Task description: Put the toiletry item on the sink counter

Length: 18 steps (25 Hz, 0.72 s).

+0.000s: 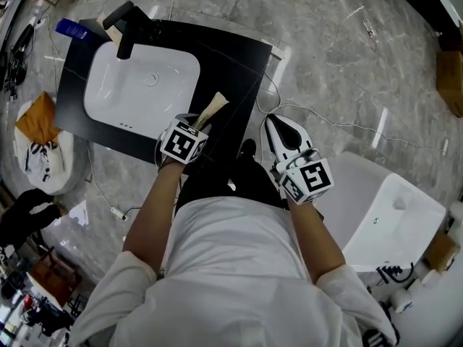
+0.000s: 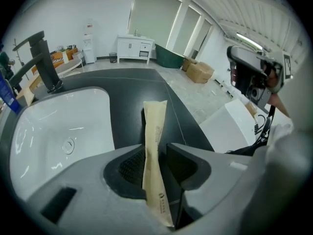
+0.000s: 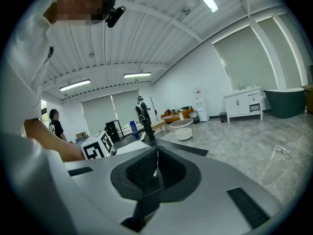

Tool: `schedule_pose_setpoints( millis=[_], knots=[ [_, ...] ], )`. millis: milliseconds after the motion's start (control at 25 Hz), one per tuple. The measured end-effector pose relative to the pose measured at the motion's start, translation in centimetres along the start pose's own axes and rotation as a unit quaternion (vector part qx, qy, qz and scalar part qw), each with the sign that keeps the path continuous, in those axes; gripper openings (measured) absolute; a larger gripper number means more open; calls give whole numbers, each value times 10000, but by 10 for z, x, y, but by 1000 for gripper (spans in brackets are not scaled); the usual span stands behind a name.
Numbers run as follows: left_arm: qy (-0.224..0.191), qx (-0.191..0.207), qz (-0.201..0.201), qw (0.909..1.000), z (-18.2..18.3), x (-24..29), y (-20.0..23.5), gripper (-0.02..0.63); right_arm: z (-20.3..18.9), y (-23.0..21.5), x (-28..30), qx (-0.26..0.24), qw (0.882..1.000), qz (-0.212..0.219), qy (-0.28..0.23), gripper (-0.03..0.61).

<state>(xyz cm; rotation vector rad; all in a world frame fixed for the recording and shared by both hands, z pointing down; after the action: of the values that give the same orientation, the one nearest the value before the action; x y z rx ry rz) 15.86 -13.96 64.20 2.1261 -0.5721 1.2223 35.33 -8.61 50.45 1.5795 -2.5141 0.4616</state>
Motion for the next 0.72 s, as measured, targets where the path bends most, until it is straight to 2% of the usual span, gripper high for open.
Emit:
schedule_pose_setpoints(
  millis=[320, 520, 720],
  knots=[
    [-403, 109, 154, 9990, 14, -33, 8, 140, 9, 5, 8, -95, 9999, 71, -58, 15],
    [-1050, 131, 194, 9942, 34, -76, 10, 140, 21, 12, 15, -197, 9996, 130, -158, 15],
    [-1744, 34, 159, 9845, 48, -121, 7, 140, 38, 21, 18, -378, 9987, 235, -257, 15]
  ],
)
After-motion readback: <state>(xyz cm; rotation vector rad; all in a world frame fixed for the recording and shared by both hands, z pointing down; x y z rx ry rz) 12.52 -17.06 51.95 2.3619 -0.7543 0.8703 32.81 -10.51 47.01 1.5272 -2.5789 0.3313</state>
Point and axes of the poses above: the fingertips, and each gripper's own axes: x forward along the fingers, y to its left, z out of its top, the point moved 5 cm from there along -x, backward along the fingers, and after that the axes turned 6 degrees about -x, right-handed, at the moved point
